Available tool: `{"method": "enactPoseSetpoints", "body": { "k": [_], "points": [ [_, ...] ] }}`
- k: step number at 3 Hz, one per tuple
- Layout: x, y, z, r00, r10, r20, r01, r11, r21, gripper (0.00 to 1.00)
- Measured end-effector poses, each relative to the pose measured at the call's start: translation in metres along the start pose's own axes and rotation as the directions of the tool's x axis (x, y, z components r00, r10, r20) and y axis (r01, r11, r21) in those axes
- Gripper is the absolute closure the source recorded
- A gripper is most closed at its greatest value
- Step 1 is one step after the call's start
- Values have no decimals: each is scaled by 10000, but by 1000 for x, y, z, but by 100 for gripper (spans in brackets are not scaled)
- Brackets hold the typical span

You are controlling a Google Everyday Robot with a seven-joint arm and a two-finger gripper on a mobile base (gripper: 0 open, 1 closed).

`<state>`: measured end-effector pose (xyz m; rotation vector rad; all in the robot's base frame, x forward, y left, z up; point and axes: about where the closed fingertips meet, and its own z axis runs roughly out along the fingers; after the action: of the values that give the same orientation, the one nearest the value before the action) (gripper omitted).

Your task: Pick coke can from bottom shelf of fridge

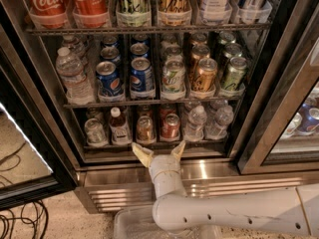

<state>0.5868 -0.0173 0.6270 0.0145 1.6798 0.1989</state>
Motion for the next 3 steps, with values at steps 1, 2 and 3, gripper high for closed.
{"method": "enactPoseSetpoints", "body": {
  "k": [1,2,3],
  "points": [
    [0,0,0,10000,0,0,0,10000,0,0],
    [5,-1,4,9996,275,84,-277,9994,221,0],
    [12,-9,10,9997,216,147,-225,9979,604,9]
  ]
}}
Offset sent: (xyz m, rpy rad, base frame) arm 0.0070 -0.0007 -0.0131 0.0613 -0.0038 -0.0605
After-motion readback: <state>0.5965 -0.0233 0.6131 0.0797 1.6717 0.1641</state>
